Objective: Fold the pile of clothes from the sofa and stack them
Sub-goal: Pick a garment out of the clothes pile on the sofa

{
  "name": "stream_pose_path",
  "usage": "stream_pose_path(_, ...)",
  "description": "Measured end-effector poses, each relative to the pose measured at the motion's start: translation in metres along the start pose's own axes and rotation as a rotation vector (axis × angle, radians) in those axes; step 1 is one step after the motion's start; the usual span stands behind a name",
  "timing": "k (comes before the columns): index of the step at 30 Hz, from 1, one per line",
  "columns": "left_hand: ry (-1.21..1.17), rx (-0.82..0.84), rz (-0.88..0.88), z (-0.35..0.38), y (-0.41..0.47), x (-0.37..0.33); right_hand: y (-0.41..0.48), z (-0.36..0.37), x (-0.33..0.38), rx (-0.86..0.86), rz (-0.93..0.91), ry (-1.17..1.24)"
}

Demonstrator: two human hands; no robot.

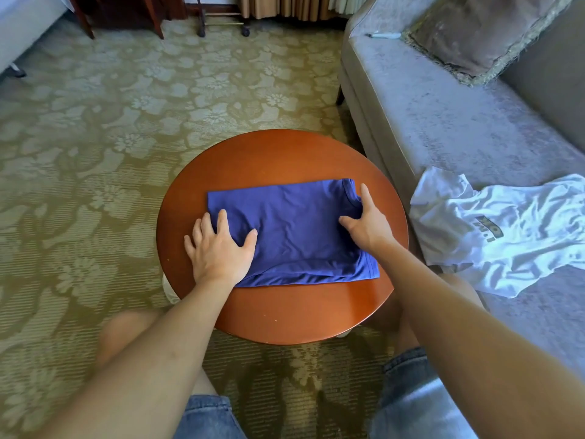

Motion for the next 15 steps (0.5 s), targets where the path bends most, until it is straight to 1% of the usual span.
stream_pose_path(3,-0.018,-0.017,0.007,0.000,0.000,0.000,-0.010,0.006,0.000,-0.006,-0.093,-0.067)
stream_pose_path(7,-0.042,-0.049,0.033,0.000,0.000,0.000,-0.020,0.008,-0.012,-0.098,-0.229,-0.113)
stream_pose_path(9,-0.057,-0.066,0.038,-0.001,-0.001,0.000,-0.023,0.014,-0.015,-0.117,-0.328,-0.193)
stream_pose_path(11,-0.064,-0.087,0.003,-0.002,-0.001,0.002,-0.026,0.020,-0.015,-0.138,-0.409,-0.282)
stream_pose_path(13,-0.068,-0.106,-0.061,-0.004,-0.001,0.005,-0.027,0.021,-0.016,-0.183,-0.429,-0.295)
stream_pose_path(15,-0.068,-0.115,-0.089,-0.006,0.000,0.006,-0.027,0.020,-0.019,-0.237,-0.423,-0.274)
Point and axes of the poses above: each hand's wrist, its own y-axis towards the middle knuckle, its own z-axis out of the palm, x = y × z, the point moved 6 cm from there along y, towards the middle knuckle, and after that the axes turned 9 degrees about -x, right-handed, at the moved point
